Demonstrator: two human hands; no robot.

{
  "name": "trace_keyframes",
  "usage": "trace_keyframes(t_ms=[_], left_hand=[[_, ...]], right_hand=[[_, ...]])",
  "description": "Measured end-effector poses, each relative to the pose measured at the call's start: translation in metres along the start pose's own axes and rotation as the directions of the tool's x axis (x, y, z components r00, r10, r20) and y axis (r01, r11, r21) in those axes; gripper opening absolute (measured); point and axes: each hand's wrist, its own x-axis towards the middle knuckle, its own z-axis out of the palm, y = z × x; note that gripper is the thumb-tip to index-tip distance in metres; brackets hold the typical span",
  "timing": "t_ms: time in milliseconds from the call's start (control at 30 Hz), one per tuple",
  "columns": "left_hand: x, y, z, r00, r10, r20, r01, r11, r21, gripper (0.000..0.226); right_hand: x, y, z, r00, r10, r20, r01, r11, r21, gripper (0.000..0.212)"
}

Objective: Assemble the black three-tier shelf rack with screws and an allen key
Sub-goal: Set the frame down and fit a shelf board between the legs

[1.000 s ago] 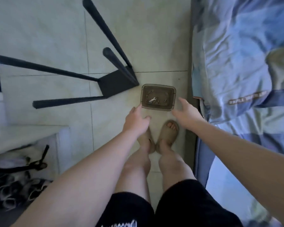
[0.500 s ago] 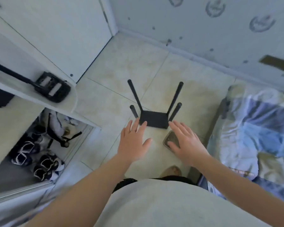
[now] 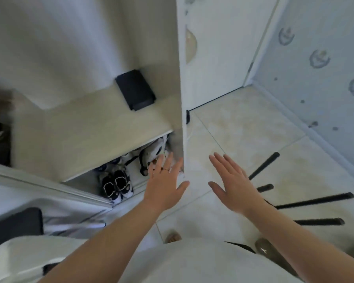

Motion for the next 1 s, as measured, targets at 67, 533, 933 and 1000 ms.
trace_keyframes(t_ms=[67,533,933,1000], left_hand=[[-0.001,-0.037,-0.009,0.996,-0.08,-0.028,0.079,0.997,-0.013,0.073],[0.055,-0.199,-0.037,0.827,-0.56,-0.06,0.547,0.824,-0.147,0.076],[0.173,-0.264,-0.043,0.821,-0.553,0.142,0.529,0.643,-0.554,0.071],[0.207,-0.277,-0.038,0.805,-0.56,0.197,0.521,0.506,-0.687,0.07]], right_hand=[[0.035,-0.027,0.0,0.997,-0.073,0.015,0.073,0.997,-0.008,0.073],[0.283,-0.146,0.026,0.896,-0.396,0.2,0.418,0.905,-0.082,0.07],[0.437,-0.155,0.072,0.927,-0.115,0.356,0.199,0.957,-0.211,0.07],[0.461,-0.148,0.077,0.934,-0.079,0.347,0.171,0.955,-0.242,0.071]])
